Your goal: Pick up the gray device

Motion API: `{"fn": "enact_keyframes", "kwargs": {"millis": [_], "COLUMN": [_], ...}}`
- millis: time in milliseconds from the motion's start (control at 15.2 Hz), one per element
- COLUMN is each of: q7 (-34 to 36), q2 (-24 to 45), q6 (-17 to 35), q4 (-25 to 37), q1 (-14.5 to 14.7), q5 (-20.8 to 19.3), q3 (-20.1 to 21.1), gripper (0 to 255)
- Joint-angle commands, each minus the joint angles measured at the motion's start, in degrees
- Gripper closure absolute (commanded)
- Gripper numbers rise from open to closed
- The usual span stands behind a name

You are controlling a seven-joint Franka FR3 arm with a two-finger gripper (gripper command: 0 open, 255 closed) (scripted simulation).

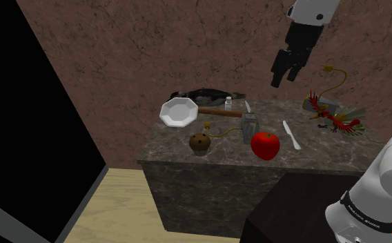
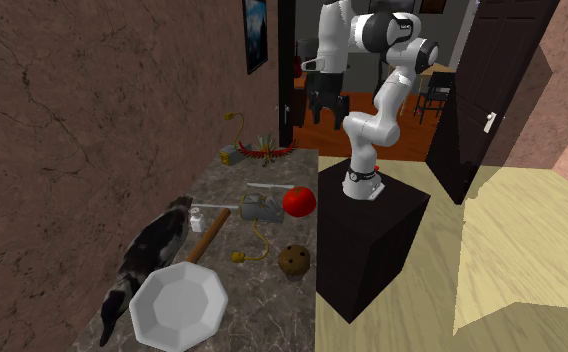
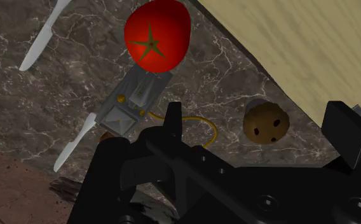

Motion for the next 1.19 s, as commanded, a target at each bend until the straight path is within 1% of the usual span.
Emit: {"fn": "enact_keyframes", "kwargs": {"millis": [0, 330, 594, 858, 1122], "q7": [0.00, -10.57, -18.73, -26.68, -34.46], "q2": [0.00, 5.33, 11.29, 18.55, 26.80], "q6": [0.00, 8.08, 14.84, 21.58, 28.03], "q4": [0.00, -4.08, -5.72, -5.90, -4.63], "q1": [0.00, 1.12, 1.93, 2.73, 3.55], "q5": [0.00, -3.05, -5.21, -6.90, -7.95], "q3": [0.00, -3.42, -6.04, -8.43, -10.46], "gripper": [0, 0, 0, 0, 0]}}
